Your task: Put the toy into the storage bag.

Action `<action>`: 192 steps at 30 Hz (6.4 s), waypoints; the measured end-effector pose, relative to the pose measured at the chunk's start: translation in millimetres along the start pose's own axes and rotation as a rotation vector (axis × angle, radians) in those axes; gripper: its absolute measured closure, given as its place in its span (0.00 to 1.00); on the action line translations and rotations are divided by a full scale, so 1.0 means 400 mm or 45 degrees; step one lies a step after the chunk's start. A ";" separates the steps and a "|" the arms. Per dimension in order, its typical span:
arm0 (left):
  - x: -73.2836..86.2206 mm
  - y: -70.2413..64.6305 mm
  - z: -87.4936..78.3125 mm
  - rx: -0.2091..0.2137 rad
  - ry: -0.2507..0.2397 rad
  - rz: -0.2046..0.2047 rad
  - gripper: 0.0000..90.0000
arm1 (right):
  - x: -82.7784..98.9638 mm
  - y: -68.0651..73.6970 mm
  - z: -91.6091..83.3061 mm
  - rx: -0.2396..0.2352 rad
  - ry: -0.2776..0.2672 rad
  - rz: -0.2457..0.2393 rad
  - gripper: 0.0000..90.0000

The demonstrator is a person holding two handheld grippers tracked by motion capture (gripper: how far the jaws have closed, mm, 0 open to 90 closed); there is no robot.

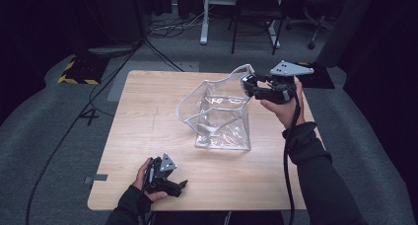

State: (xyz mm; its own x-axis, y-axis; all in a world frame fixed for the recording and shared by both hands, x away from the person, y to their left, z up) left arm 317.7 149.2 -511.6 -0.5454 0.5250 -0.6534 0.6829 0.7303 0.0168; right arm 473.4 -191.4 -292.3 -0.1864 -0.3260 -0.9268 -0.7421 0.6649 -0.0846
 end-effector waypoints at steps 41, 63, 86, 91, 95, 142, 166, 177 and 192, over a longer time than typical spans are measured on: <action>0.000 -0.001 0.001 0.007 0.000 -0.008 0.00 | 0.031 0.022 0.170 -0.009 0.137 0.006 0.53; 0.000 0.000 0.001 0.008 0.001 -0.004 0.00 | 0.036 -0.003 0.208 -0.055 0.269 0.002 0.53; -0.001 0.000 0.000 0.012 0.005 -0.002 0.00 | 0.022 -0.026 0.176 -0.117 0.514 -0.044 0.53; -0.001 0.000 0.000 0.012 0.006 -0.001 0.00 | 0.031 -0.037 0.173 -0.117 0.553 -0.057 0.53; -0.001 0.000 0.000 0.012 0.006 -0.001 0.00 | 0.037 -0.042 0.165 -0.123 0.547 -0.038 0.53; 0.000 0.000 0.001 0.011 0.004 -0.005 0.00 | 0.047 -0.039 0.113 -0.069 0.357 0.006 0.29; -0.001 0.000 0.000 0.011 0.007 -0.003 0.00 | 0.064 -0.043 0.016 0.022 0.239 -0.005 0.25; -0.001 0.000 0.000 0.010 0.006 -0.004 0.00 | 0.072 -0.032 -0.014 0.035 0.242 -0.015 0.26; -0.001 0.000 0.000 0.008 0.006 -0.005 0.00 | 0.102 -0.028 -0.043 0.020 0.256 -0.046 0.27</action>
State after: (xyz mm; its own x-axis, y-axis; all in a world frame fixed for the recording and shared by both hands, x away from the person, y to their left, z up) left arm 317.8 148.9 -511.6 -0.5501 0.5243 -0.6500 0.6841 0.7293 0.0094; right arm 462.9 -223.7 -322.8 -0.2858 -0.4762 -0.8316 -0.7406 0.6605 -0.1237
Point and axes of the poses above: each handheld gripper's, and its own axes: z roughly forward along the jaws, x roughly out of its underside, y roughly to its left, the point moved 1 cm from there along z, roughly forward along the jaws, and after that the axes turned 3 degrees about -x, right-handed, at the moved point
